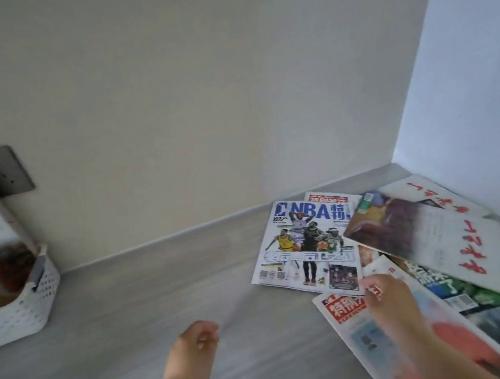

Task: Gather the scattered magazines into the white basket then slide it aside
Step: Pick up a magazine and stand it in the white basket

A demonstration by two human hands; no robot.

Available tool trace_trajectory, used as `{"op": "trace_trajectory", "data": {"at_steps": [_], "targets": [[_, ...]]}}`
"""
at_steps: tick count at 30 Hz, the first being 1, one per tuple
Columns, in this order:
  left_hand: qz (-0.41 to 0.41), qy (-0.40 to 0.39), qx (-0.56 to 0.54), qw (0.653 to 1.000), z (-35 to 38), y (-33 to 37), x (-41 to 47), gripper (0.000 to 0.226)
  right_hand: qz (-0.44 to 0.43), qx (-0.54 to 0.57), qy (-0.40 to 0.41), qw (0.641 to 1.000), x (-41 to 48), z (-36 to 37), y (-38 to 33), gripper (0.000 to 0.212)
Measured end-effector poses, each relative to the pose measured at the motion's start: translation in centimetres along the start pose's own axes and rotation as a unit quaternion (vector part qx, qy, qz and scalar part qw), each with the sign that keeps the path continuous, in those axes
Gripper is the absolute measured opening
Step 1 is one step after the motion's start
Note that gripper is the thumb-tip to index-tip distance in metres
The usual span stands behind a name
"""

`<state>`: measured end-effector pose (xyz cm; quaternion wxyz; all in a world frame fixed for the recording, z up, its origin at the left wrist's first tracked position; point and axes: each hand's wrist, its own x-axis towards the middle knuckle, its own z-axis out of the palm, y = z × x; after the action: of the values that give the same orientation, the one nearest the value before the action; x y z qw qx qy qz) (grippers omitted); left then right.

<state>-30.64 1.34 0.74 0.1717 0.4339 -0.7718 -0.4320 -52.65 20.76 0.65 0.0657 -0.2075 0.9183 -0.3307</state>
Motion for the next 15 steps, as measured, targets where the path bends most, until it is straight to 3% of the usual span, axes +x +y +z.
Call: {"op": "trace_trajectory", "data": {"at_steps": [3,6,9,15], "targets": [[0.007,-0.037,0.014,0.999,5.2,3.2,-0.3,0.035,0.014,-0.101,0.011,0.995,1.2,-3.2,5.7,0.033],[0.025,-0.063,0.035,0.997,9.3,5.6,-0.5,0.028,0.019,-0.19,-0.001,0.982,1.2,-4.6,9.7,0.043],[0.051,-0.087,0.094,0.99,12.5,7.7,-0.3,0.016,0.002,-0.215,-0.022,0.976,0.8,-4.3,11.6,0.049],[0.118,-0.118,0.188,0.968,17.7,12.7,2.2,0.027,-0.017,-0.213,-0.025,0.977,1.1,-4.0,12.3,0.052]]}}
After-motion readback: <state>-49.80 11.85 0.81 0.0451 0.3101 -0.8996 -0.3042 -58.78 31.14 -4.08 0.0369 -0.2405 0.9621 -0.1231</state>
